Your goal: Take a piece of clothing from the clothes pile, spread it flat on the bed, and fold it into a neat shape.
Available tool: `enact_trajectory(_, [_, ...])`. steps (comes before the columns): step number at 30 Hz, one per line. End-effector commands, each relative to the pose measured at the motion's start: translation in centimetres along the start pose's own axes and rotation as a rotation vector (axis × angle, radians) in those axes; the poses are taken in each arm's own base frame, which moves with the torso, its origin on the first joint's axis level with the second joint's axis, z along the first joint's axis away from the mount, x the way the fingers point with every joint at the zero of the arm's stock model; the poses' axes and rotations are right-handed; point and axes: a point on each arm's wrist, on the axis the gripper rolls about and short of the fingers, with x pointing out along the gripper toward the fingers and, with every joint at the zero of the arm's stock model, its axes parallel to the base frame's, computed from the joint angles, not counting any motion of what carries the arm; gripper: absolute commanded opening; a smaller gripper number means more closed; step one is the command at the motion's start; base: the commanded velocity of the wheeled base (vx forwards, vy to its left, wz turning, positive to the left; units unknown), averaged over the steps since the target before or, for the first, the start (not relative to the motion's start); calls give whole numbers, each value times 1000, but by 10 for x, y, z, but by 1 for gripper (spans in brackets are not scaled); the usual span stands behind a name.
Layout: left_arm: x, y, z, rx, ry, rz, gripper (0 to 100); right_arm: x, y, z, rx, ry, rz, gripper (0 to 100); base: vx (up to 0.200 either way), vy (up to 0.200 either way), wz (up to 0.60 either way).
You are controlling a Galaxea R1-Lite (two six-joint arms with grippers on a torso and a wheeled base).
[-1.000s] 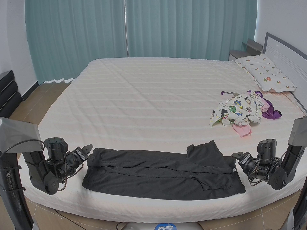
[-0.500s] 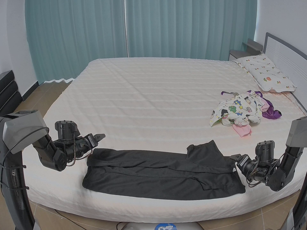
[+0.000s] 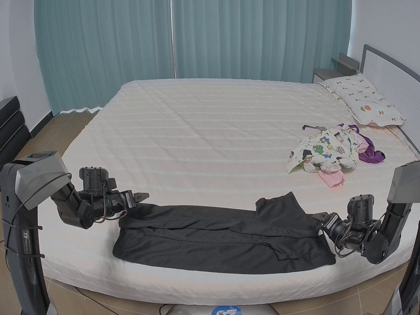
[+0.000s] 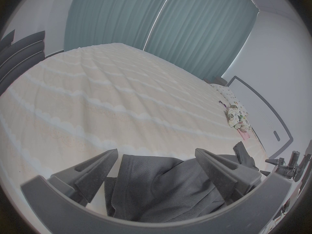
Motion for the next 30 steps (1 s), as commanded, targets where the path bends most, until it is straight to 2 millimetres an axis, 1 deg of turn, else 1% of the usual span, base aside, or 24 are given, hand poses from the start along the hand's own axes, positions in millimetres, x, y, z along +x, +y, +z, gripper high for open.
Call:
enact_trajectory(1, [6,3,-6,-1,16,6,100,1,0,-1,-3,5,-1,100,0,0,0])
enact_trajectory(6, [9,5,-6,-15,49,23,100,1,0,-2,-2,6,0,100,0,0,0])
enact_trajectory(15, [9,6,-7,-16,54,31,100,1,0,-2,-2,6,-1,100,0,0,0])
enact_trajectory(16, [10,6,-7,-16,54,31,0,1,0,-2,-2,6,-1,100,0,0,0])
enact_trajectory(20, [11,9,-8,-19,51,44,0,1,0,-2,-2,6,-1,100,0,0,0])
enact_trajectory(27, [8,21,0,-34,6,98,0,1,0,-2,-2,6,-1,100,0,0,0])
enact_trajectory(30, [6,24,4,-37,-22,114,0,1,0,-2,-2,6,-1,100,0,0,0])
